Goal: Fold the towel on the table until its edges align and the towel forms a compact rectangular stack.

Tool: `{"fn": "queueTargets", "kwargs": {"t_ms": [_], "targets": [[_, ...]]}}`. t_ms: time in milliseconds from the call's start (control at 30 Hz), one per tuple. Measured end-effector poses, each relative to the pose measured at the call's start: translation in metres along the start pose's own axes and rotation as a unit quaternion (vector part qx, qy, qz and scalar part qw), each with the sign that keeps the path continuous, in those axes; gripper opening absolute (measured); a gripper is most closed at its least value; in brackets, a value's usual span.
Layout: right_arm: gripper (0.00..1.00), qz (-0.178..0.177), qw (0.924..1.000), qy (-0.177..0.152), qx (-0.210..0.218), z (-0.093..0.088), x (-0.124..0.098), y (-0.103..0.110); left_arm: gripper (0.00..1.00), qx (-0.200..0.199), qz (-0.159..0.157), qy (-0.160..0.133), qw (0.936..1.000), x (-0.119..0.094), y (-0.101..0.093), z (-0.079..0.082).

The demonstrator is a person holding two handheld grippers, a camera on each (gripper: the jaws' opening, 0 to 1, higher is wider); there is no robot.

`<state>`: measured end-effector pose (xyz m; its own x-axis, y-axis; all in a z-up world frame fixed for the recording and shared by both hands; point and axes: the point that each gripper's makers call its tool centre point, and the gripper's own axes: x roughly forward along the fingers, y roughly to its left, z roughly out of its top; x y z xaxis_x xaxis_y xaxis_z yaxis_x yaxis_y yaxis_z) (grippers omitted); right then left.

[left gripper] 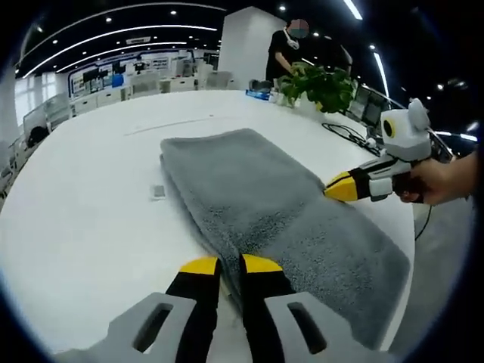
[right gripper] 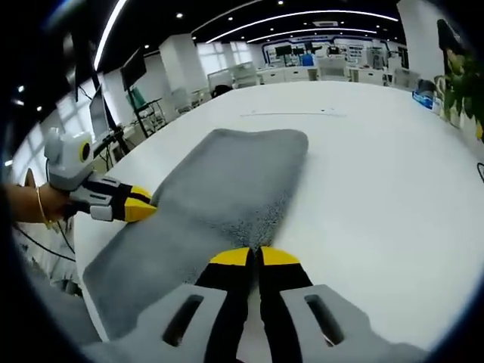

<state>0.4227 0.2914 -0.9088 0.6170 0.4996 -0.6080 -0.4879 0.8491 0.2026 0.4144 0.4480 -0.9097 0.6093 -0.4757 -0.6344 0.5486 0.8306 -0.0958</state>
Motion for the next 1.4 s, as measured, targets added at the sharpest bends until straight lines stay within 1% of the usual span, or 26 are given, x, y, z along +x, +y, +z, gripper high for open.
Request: {"fn": "queueTargets", "kwargs": {"t_ms": [33, 167, 267, 367, 500, 567, 633, 700, 733, 767, 800, 933, 1000, 1067, 1100, 1133, 1200, 1233, 1300, 1333, 1367, 1400], "targets": [[0.01, -0.005, 1.0, -0.002, 0.001, -0.002, -0.004, -0.002, 0.1, 0.011, -0.006, 0.003, 0.9999, 0.0, -0.006, -0.001], [0.01, -0.012, 0.9999, -0.004, -0.006, -0.007, -0.011, -0.005, 0.1, 0.022, -0.011, 0.002, 0.9997, -0.001, -0.016, -0.003], [0.02, -0.022, 0.9994, 0.002, -0.025, -0.006, -0.013, -0.004, 0.1, 0.017, -0.01, 0.001, 0.9998, -0.001, -0.016, -0.003], [0.02, -0.027, 0.9977, 0.01, -0.061, -0.003, -0.011, -0.001, 0.11, 0.017, -0.011, 0.011, 0.9997, -0.001, -0.014, -0.001], [0.05, -0.022, 0.9974, 0.004, -0.069, 0.001, -0.016, -0.001, 0.15, 0.016, -0.01, 0.01, 0.9998, -0.003, -0.012, 0.001], [0.1, -0.025, 0.997, -0.005, -0.073, 0.007, -0.024, -0.003, 0.2, 0.009, -0.008, 0.004, 0.9999, -0.007, -0.011, 0.004], [0.12, -0.016, 0.9969, -0.009, -0.077, 0.01, -0.029, -0.001, 0.24, 0.006, -0.01, -0.003, 0.9999, -0.011, -0.015, 0.008], [0.14, -0.008, 0.9963, -0.012, -0.085, 0.012, -0.035, 0.002, 0.25, 0.011, -0.013, -0.009, 0.9998, -0.015, -0.02, 0.013], [0.15, -0.003, 0.9959, -0.011, -0.09, 0.011, -0.038, 0.004, 0.25, 0.018, -0.018, -0.012, 0.9996, -0.017, -0.025, 0.015], [0.16, 0.006, 0.994, -0.007, -0.109, 0.01, -0.04, 0.007, 0.25, 0.023, -0.022, -0.014, 0.9994, -0.018, -0.029, 0.016], [0.17, 0.01, 0.9929, -0.005, -0.118, 0.009, -0.042, 0.009, 0.26, 0.037, -0.029, -0.015, 0.9988, -0.02, -0.035, 0.018], [0.2, 0.034, 0.9912, 0.004, -0.128, 0.004, -0.05, 0.021, 0.28, 0.068, -0.046, -0.013, 0.9965, -0.024, -0.049, 0.019], [0.2, 0.047, 0.9893, 0.007, -0.138, 0.001, -0.053, 0.029, 0.28, 0.081, -0.058, -0.009, 0.995, -0.026, -0.057, 0.018], [0.21, 0.065, 0.9869, 0.016, -0.147, -0.005, -0.057, 0.037, 0.28, 0.104, -0.072, -0.002, 0.992, -0.029, -0.067, 0.013], [0.21, 0.072, 0.9851, 0.02, -0.155, -0.008, -0.058, 0.04, 0.28, 0.125, -0.077, 0.003, 0.9891, -0.03, -0.072, 0.01], [0.21, 0.081, 0.9824, 0.026, -0.166, -0.012, -0.06, 0.045, 0.28, 0.138, -0.081, 0.009, 0.9871, -0.032, -0.075, 0.006], [0.21, 0.093, 0.9803, 0.032, -0.171, -0.017, -0.063, 0.05, 0.28, 0.162, -0.092, 0.019, 0.9823, -0.036, -0.084, -0.002], [0.21, 0.097, 0.9792, 0.034, -0.175, -0.018, -0.065, 0.053, 0.28, 0.168, -0.097, 0.02, 0.9809, -0.039, -0.089, -0.005], [0.21, 0.108, 0.9743, 0.04, -0.193, -0.024, -0.067, 0.057, 0.28, 0.169, -0.108, 0.021, 0.9794, -0.045, -0.098, -0.009], [0.21, 0.113, 0.9732, 0.038, -0.196, -0.026, -0.068, 0.058, 0.28, 0.166, -0.114, 0.022, 0.9793, -0.047, -0.101, -0.011], [0.21, 0.117, 0.973, 0.037, -0.196, -0.028, -0.068, 0.059, 0.27, 0.149, -0.125, 0.02, 0.9807, -0.051, -0.108, -0.013], [0.22, 0.122, 0.9724, 0.039, -0.195, -0.031, -0.069, 0.061, 0.27, 0.146, -0.127, 0.018, 0.981, -0.052, -0.11, -0.014]]}}
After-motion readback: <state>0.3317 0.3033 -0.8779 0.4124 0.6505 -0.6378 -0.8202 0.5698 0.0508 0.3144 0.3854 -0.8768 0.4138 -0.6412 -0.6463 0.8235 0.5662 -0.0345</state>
